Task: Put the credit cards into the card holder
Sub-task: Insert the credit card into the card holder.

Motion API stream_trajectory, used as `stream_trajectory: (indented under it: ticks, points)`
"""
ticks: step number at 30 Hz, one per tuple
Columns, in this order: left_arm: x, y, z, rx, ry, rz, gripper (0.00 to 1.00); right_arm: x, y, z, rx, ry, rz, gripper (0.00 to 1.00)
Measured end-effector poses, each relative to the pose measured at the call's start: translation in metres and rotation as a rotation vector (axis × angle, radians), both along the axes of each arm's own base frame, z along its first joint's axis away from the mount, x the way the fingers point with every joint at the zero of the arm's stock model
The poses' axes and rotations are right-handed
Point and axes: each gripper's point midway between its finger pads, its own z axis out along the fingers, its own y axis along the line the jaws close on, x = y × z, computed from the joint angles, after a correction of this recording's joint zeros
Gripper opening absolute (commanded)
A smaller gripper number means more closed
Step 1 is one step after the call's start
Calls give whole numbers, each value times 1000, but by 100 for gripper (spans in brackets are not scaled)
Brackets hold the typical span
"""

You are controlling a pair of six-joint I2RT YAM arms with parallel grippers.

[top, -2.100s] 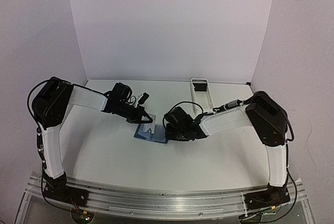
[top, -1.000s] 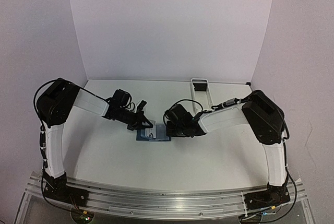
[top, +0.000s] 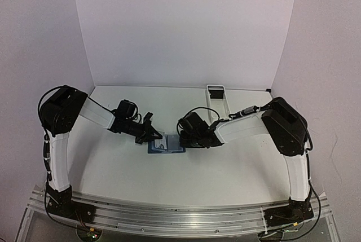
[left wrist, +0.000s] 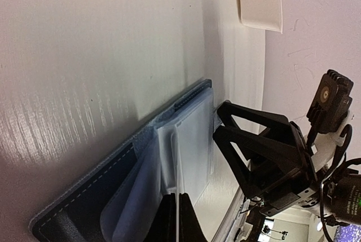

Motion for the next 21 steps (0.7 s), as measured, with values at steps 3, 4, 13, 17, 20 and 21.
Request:
stream_trajectory:
  ticks: [3, 4, 13, 17, 20, 21]
  points:
    - [2, -2, 4, -17, -11, -3, 0, 0, 0, 0, -3, -1, 6, 35]
    - [2, -3, 5, -24, -16, -6, 0, 0, 0, 0, -4, -1, 7, 35]
    - [2, -2, 4, -31, -16, -12, 0, 0, 0, 0, -9, -3, 14, 35]
    - [0, -3, -5, -23, 1, -14, 0, 0, 0, 0, -10, -3, 15, 35]
    - [-1, -3, -9, -23, 12, -14, 0, 0, 0, 0, -11, -4, 17, 35]
    - [-1, -4, -9, -27, 16, -12, 0, 0, 0, 0, -11, -4, 16, 35]
